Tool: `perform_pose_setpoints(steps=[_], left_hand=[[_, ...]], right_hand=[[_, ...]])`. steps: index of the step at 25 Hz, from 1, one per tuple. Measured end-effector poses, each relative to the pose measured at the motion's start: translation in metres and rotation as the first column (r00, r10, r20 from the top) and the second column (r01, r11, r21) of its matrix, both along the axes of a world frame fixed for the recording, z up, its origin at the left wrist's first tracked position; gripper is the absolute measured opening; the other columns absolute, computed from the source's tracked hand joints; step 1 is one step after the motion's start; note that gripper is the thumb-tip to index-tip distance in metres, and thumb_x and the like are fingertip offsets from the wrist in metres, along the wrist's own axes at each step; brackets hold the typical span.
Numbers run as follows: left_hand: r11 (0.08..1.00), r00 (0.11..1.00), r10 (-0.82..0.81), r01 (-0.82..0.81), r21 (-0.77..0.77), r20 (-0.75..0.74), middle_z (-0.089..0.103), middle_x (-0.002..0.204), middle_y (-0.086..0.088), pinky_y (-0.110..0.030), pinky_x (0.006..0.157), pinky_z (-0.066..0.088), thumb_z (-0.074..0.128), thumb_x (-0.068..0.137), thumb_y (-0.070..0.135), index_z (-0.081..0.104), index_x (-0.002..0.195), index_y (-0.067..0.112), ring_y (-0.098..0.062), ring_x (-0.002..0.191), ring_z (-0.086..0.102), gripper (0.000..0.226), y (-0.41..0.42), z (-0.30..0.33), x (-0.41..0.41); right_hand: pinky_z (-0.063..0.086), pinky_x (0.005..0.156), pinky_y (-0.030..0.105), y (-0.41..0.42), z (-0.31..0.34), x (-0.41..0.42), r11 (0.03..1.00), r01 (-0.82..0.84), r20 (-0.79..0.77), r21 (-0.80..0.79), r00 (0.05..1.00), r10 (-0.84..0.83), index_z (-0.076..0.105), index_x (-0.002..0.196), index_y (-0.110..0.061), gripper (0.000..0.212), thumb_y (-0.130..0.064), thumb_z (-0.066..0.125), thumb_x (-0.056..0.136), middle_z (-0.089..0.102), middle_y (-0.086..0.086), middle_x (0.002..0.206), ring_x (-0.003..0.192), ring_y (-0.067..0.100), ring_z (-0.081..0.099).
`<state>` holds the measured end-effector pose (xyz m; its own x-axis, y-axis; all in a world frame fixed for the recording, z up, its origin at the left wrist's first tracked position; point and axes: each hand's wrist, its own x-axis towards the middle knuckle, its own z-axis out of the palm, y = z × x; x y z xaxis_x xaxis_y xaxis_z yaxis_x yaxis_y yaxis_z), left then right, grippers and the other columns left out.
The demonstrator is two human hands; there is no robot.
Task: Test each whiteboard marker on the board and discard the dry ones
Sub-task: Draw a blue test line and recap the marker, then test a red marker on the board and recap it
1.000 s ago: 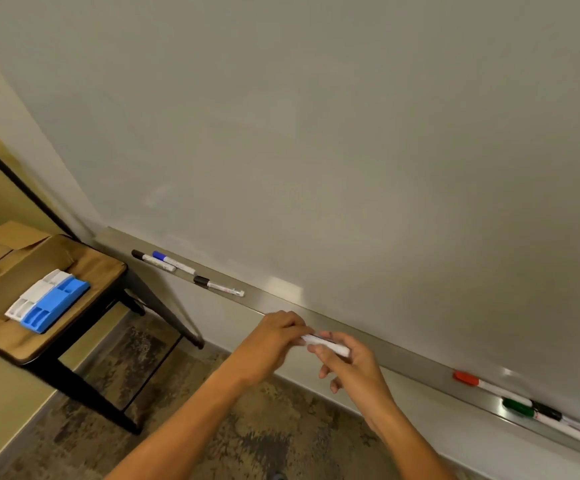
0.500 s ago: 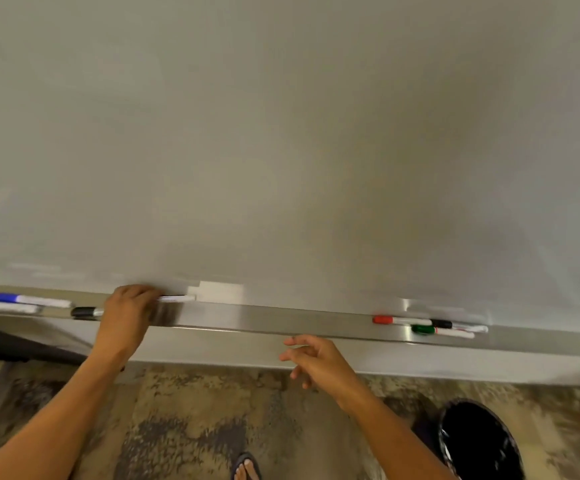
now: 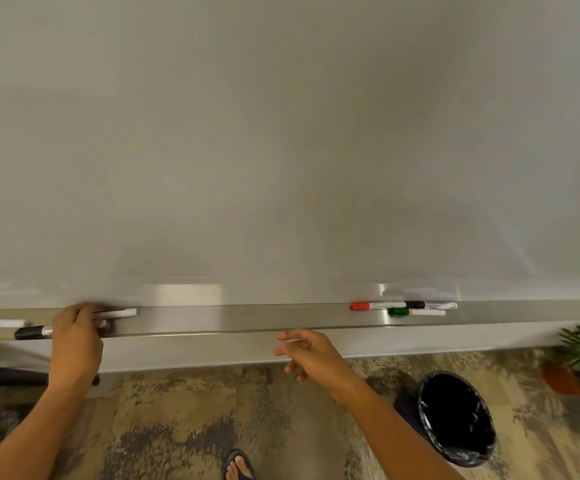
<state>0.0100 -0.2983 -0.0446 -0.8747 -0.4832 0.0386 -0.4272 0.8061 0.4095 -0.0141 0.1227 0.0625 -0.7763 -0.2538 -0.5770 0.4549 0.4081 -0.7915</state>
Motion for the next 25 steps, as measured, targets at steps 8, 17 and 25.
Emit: perform_pose_setpoints(steps=[8,17,25], left_hand=[[0.999,0.998,0.015,-0.012,0.04,-0.054,0.054,0.124,-0.022,-0.058,0.104,0.043,0.053,0.092,-0.007,0.06,0.12,0.0,-0.04,0.116,0.048,0.029,0.027,0.013,-0.005],[0.986,0.96,-0.151,0.163,0.033,-0.236,0.062,0.115,-0.023,-0.055,0.095,0.044,0.064,0.092,0.008,0.065,0.115,0.0,-0.04,0.107,0.052,0.025,0.147,0.026,-0.019],[0.946,0.924,-0.269,0.307,0.106,-0.272,0.065,0.11,-0.006,-0.039,0.087,0.048,0.061,0.095,0.019,0.068,0.11,0.014,-0.027,0.101,0.057,0.018,0.28,0.042,-0.022]], right_hand=[[0.056,0.068,0.029,0.026,-0.004,-0.006,0.998,0.06,-0.019,0.022,0.998,-0.06,0.065,0.119,-0.027,0.021,-0.024,0.063,0.098,0.075,-0.01,0.105,0.075,0.012,0.069],[0.058,0.07,0.027,0.08,-0.003,-0.011,0.995,0.095,-0.069,0.039,0.993,-0.092,0.064,0.119,-0.029,0.022,-0.028,0.064,0.097,0.074,-0.011,0.105,0.085,0.017,0.072],[0.057,0.077,0.024,0.157,-0.021,-0.025,0.989,0.112,-0.215,0.094,0.972,-0.09,0.062,0.122,-0.029,0.023,-0.032,0.059,0.1,0.064,-0.013,0.117,0.094,0.011,0.069]])
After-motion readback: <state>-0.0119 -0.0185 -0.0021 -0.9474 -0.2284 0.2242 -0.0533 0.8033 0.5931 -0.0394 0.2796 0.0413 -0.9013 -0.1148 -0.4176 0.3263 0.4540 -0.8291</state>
